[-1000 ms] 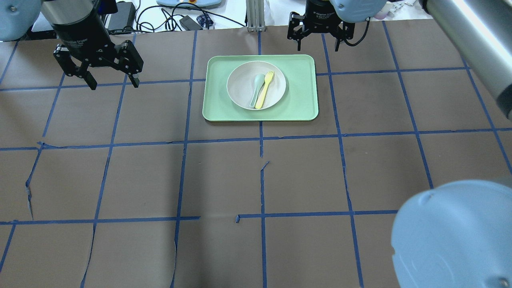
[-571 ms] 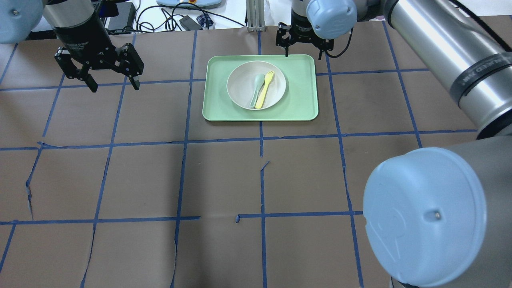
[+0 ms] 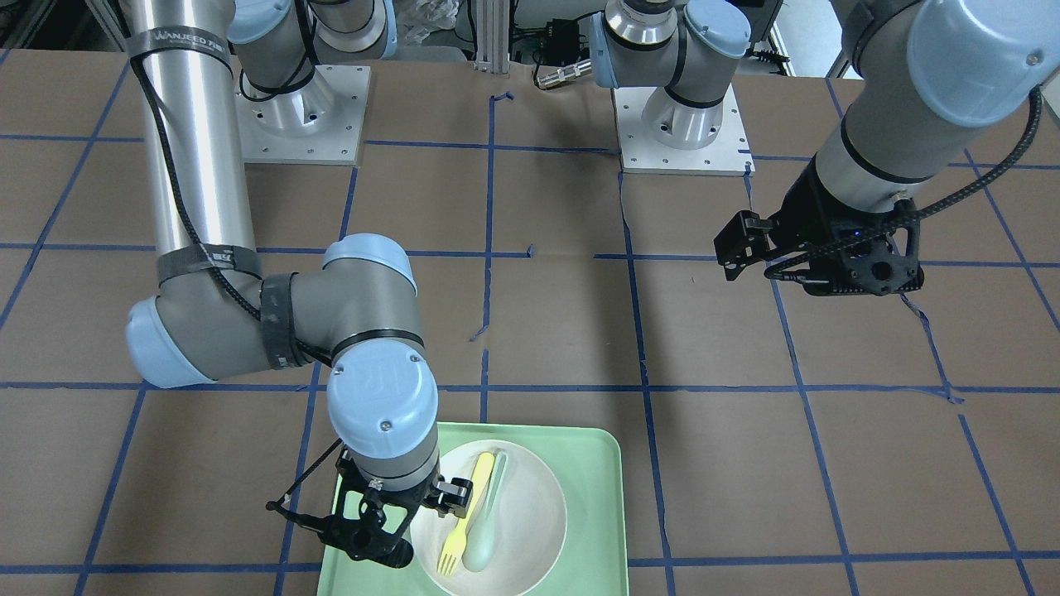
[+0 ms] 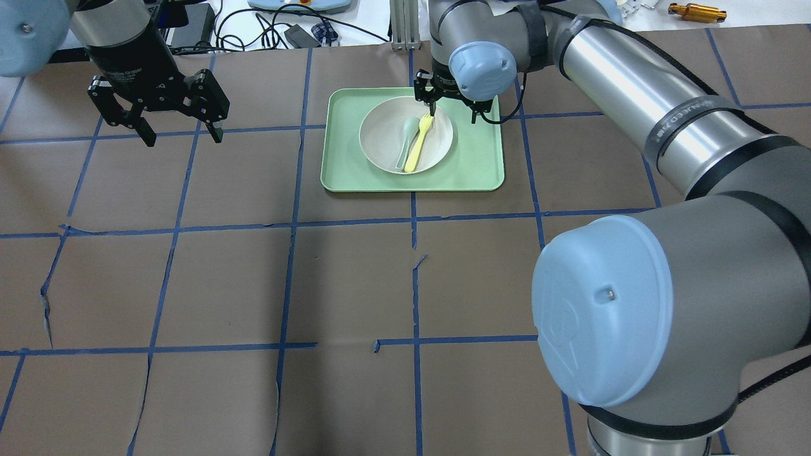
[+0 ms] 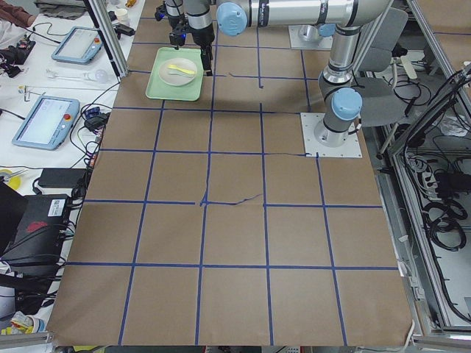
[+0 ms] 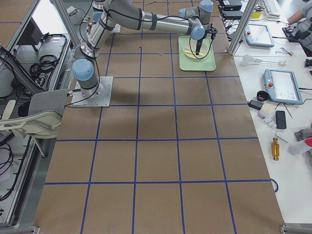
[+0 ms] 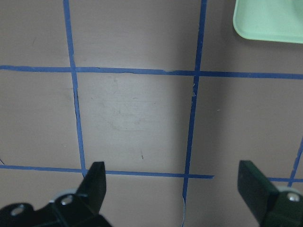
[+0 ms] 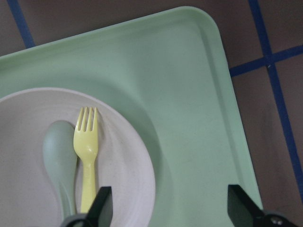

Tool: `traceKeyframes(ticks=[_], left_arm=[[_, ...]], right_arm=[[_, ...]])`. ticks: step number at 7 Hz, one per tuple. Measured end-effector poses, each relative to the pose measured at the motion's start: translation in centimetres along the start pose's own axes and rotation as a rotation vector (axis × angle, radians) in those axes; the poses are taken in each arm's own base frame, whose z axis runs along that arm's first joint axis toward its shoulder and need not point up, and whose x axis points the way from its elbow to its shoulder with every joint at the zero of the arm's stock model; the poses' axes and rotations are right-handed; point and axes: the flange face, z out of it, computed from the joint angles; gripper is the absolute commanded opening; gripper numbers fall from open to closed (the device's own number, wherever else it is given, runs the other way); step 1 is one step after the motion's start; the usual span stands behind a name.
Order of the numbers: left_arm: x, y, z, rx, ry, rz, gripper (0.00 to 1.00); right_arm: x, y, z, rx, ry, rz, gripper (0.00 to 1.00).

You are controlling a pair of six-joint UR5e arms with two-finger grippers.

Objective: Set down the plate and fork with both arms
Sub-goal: 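Reach the right gripper down over the yellow fork on the plate, then close the right gripper on the yellow fork's handle and lift it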

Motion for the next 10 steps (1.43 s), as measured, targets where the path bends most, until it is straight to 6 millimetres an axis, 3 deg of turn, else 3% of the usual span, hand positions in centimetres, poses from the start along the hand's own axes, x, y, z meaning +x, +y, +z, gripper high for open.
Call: traceKeyframes(ticks=[2, 5, 10], left_arm=[[-0.1, 0.0, 0.8, -0.015, 0.004, 0.004, 1.00], [0.1, 0.8, 1.9, -0.029, 0.006, 0.008, 1.00], [0.0, 0.5, 2.6, -0.004, 0.006, 0.000, 1.00]], right_arm=[[-2.4, 1.4, 1.8, 0.012, -0.009, 0.003, 0.61], [-4.0, 1.9, 3.4, 0.042, -0.032, -0.007, 0.58], [-4.5, 2.9, 5.0, 0.025, -0.021, -0.020, 0.52]])
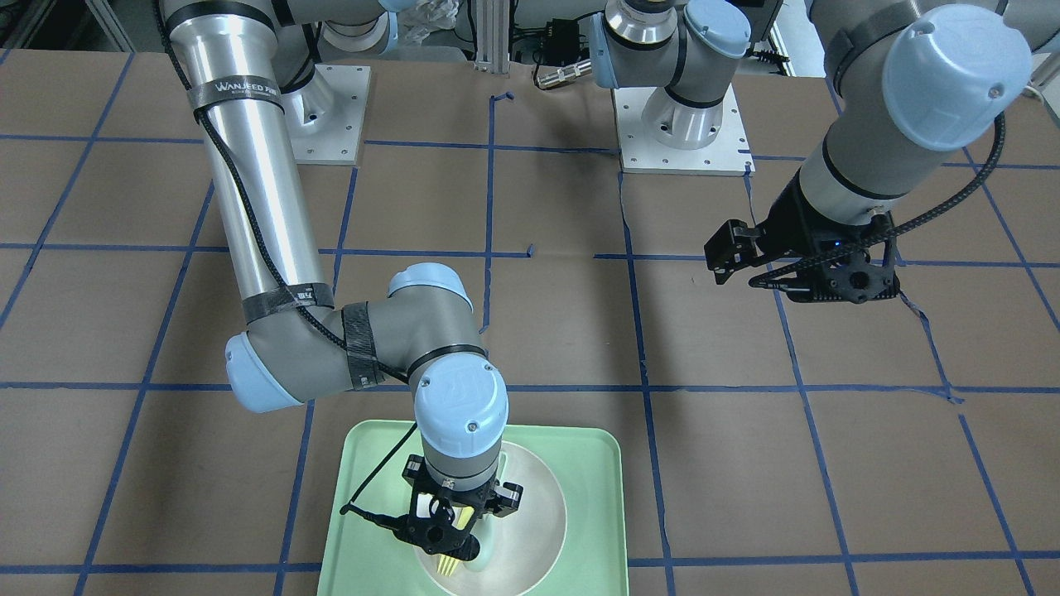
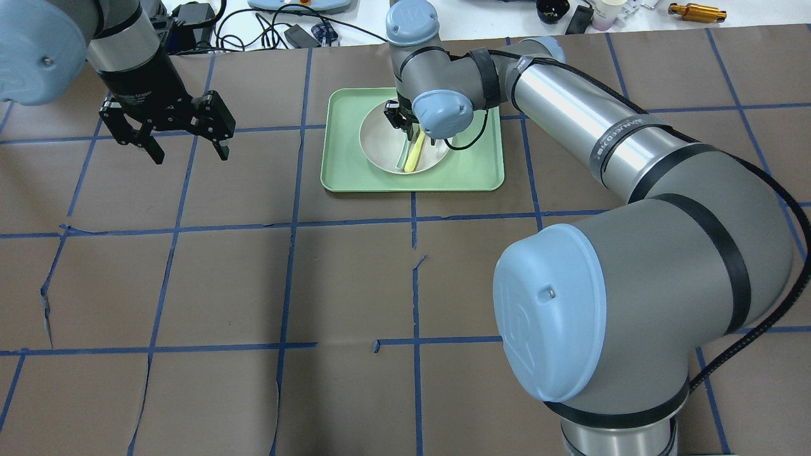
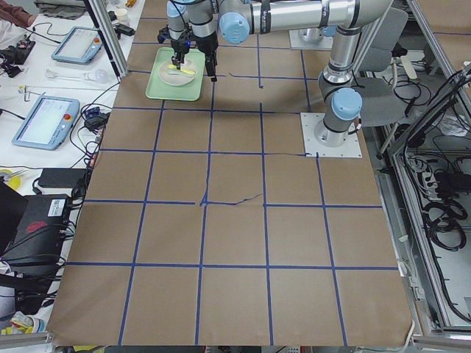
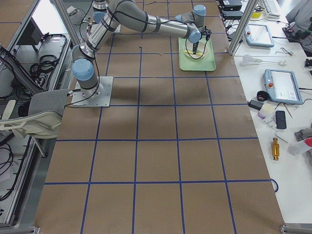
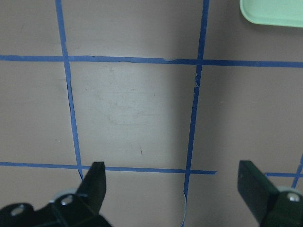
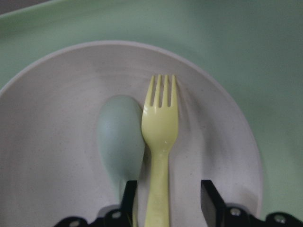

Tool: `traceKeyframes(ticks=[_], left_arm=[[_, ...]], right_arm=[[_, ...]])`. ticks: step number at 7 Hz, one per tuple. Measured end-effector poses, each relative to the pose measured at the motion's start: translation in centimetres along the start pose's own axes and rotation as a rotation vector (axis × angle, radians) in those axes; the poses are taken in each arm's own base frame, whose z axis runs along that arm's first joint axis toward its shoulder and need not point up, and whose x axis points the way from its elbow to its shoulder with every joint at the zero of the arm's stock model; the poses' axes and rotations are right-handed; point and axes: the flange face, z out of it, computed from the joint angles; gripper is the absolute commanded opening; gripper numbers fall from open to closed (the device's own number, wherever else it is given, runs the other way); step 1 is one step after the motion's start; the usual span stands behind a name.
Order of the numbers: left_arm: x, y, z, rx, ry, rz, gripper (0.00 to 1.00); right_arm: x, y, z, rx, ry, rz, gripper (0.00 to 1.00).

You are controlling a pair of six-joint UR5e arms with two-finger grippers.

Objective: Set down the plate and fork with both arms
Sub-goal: 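Close the right gripper on the yellow fork's handle and lift it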

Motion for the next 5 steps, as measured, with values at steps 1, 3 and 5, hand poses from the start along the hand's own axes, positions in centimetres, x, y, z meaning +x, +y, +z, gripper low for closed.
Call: traceKeyframes(ticks=[1, 3, 5], left_arm=[[-0.01, -0.16, -0.09, 0.016, 0.000, -0.004, 1.00], [-0.04, -0.28, -0.33, 0.035, -0.003, -0.009, 1.00], [-0.11, -0.52, -0.38, 0.049, -0.003, -0.012, 1.00]], right_arm=[[-0.05, 0.19, 0.17, -0.003, 0.002, -0.003, 0.51], [0.15, 0.62, 0.67, -0.013, 0.013, -0.011, 0.49], [0.21, 0.86, 0.92, -0.016, 0.018, -0.014, 0.49]])
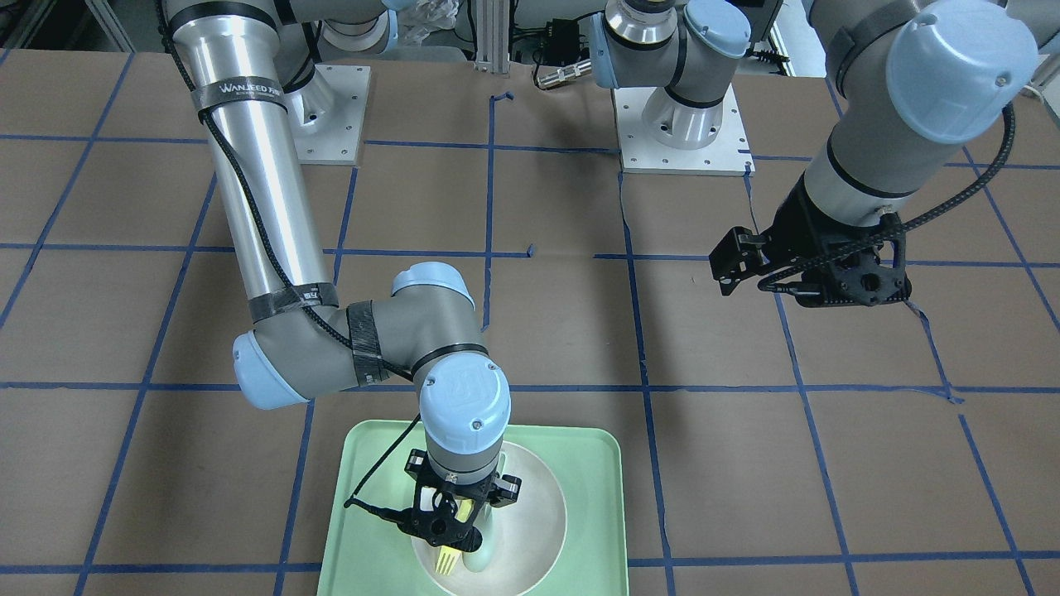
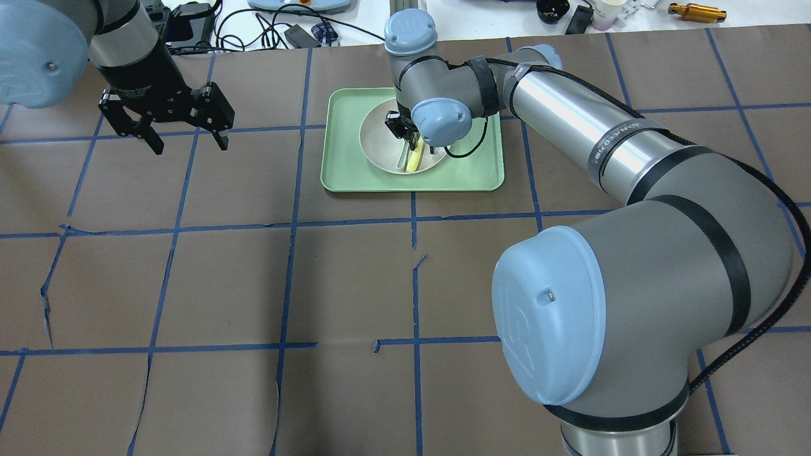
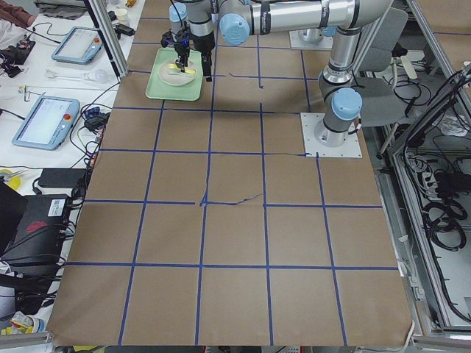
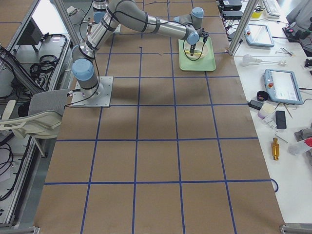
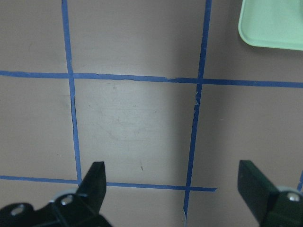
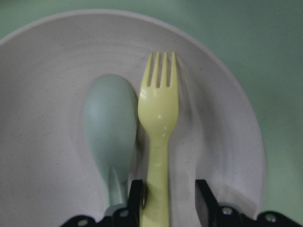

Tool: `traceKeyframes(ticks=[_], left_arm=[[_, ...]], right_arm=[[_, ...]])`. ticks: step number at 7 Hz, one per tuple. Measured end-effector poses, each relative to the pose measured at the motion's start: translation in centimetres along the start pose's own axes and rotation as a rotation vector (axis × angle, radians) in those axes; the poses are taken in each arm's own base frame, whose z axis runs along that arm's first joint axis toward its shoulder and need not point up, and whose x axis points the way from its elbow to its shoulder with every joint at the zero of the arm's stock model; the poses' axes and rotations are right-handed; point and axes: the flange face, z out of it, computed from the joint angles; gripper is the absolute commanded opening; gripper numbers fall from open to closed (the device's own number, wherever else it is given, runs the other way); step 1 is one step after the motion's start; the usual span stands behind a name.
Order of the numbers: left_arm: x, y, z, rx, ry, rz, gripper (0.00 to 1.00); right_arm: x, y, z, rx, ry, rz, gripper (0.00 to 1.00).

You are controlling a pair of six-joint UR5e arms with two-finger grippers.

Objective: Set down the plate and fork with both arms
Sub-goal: 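Close the right gripper on the yellow fork's handle and lift it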

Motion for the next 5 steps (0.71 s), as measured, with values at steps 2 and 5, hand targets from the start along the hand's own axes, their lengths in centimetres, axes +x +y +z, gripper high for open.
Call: traceKeyframes(ticks=[2, 5], left_arm=[[-0.02, -0.33, 0.17, 0.009, 0.000, -0.002, 1.00], [-0.03, -0.67, 0.37, 0.017, 0.000, -0.001, 1.00]], right_arm=[[-0.14, 0.11, 0.00, 0.001, -0.003, -0.001, 0.40], [-0.36, 0.23, 0.05, 0.003, -0.010, -0.004, 0.36]])
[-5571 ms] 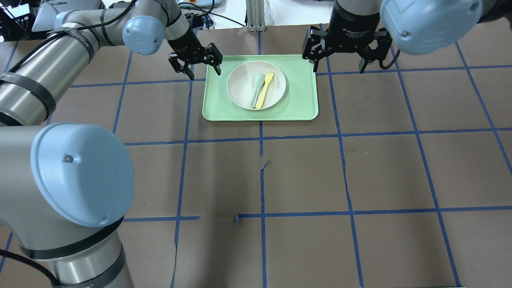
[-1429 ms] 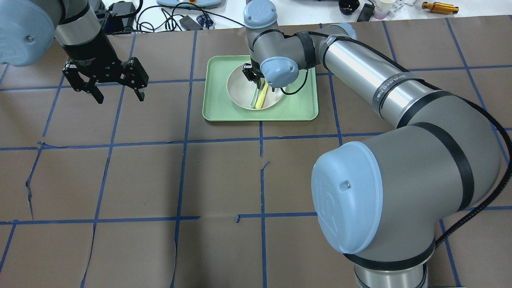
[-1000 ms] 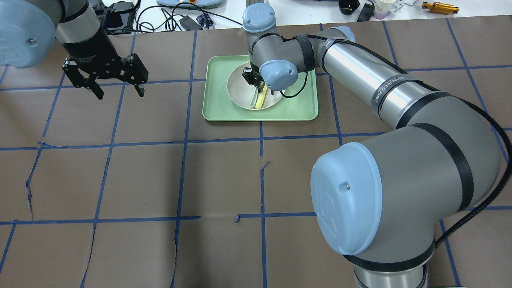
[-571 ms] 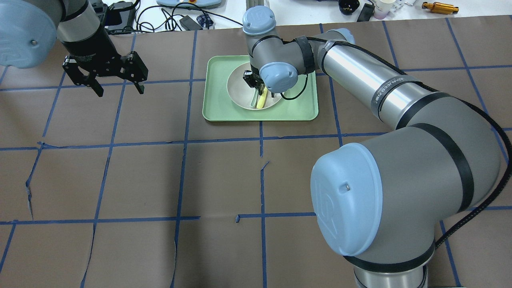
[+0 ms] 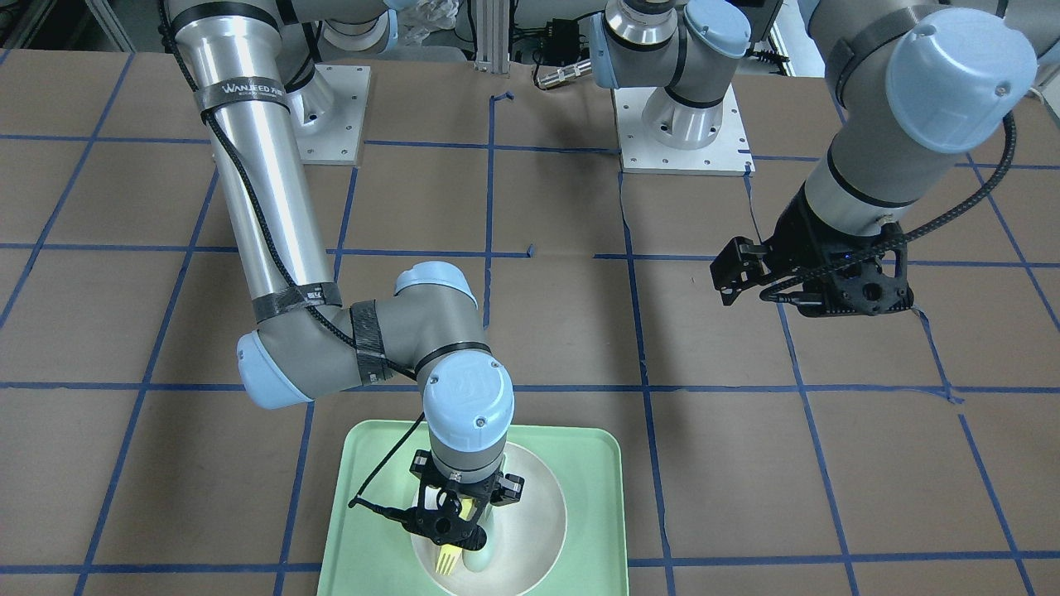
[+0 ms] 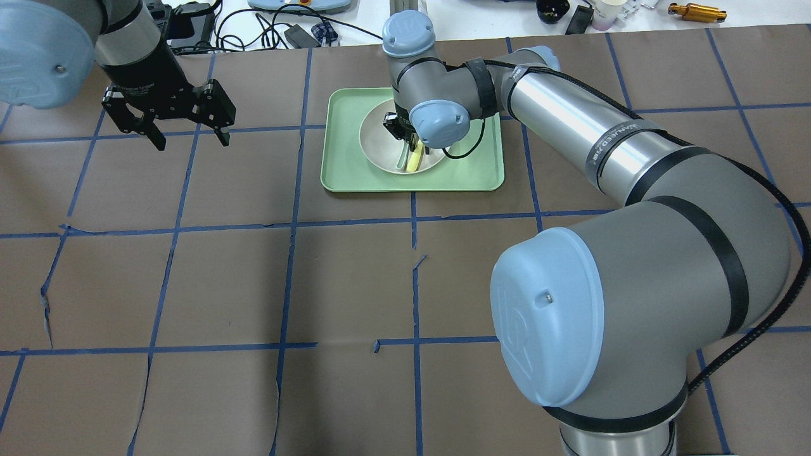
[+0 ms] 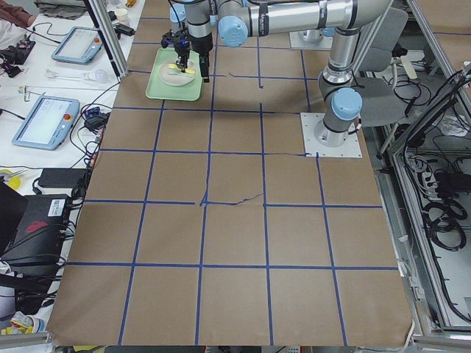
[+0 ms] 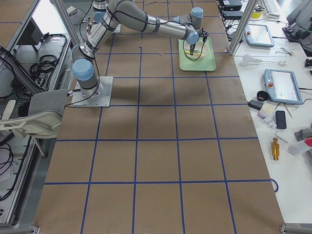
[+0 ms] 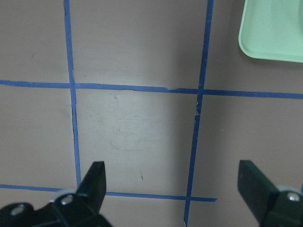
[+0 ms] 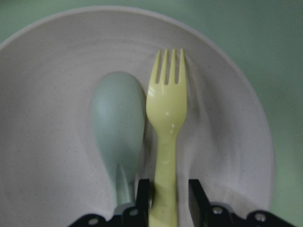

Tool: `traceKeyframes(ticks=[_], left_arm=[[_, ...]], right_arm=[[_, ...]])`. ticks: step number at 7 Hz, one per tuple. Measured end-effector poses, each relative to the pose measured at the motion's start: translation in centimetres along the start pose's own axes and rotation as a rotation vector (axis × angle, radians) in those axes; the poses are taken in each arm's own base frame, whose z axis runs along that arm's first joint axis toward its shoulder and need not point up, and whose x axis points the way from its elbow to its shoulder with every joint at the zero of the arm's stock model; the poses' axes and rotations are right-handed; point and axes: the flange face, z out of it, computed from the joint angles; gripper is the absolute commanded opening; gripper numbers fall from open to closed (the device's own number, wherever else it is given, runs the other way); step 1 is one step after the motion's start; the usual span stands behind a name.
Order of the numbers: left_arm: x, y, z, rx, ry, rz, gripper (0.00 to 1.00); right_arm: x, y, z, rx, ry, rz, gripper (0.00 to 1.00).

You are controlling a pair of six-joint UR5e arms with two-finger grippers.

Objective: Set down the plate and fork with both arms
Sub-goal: 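Close the right gripper on the yellow fork's handle and lift it, then move the fork beside the plate and set it on the tray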

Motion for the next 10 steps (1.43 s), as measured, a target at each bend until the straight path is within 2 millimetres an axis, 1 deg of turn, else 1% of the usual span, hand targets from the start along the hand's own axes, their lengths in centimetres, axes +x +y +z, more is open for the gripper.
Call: traceKeyframes(ticks=[1, 3, 4, 7, 9, 10], left_arm=[[0.0, 0.0, 0.0, 0.003, -0.001, 0.003, 1.00], [-0.1, 0.1, -0.2, 0.008, -0.003, 0.007, 1.00], [-0.1, 0.1, -0.3, 0.009, -0.004, 0.007, 1.00], [-0.1, 0.1, -0.4, 0.011, -0.005, 0.006, 1.00], [-0.1, 0.0, -0.3, 0.013, -0.004, 0.001, 1.00], [-0.1, 0.0, -0.3, 0.015, -0.004, 0.000, 1.00]], right_arm=[[0.0, 0.0, 0.0, 0.000, 0.000, -0.002, 0.33], [0.0, 0.0, -0.1, 0.001, -0.001, -0.007, 0.21], [0.0, 0.0, -0.1, 0.001, -0.002, -0.008, 0.19], [0.0, 0.1, -0.6, 0.001, 0.000, -0.017, 0.17], [0.5, 0.0, -2.8, 0.016, -0.002, -0.068, 0.17], [1.5, -0.7, -4.2, 0.029, -0.005, -0.119, 0.16]])
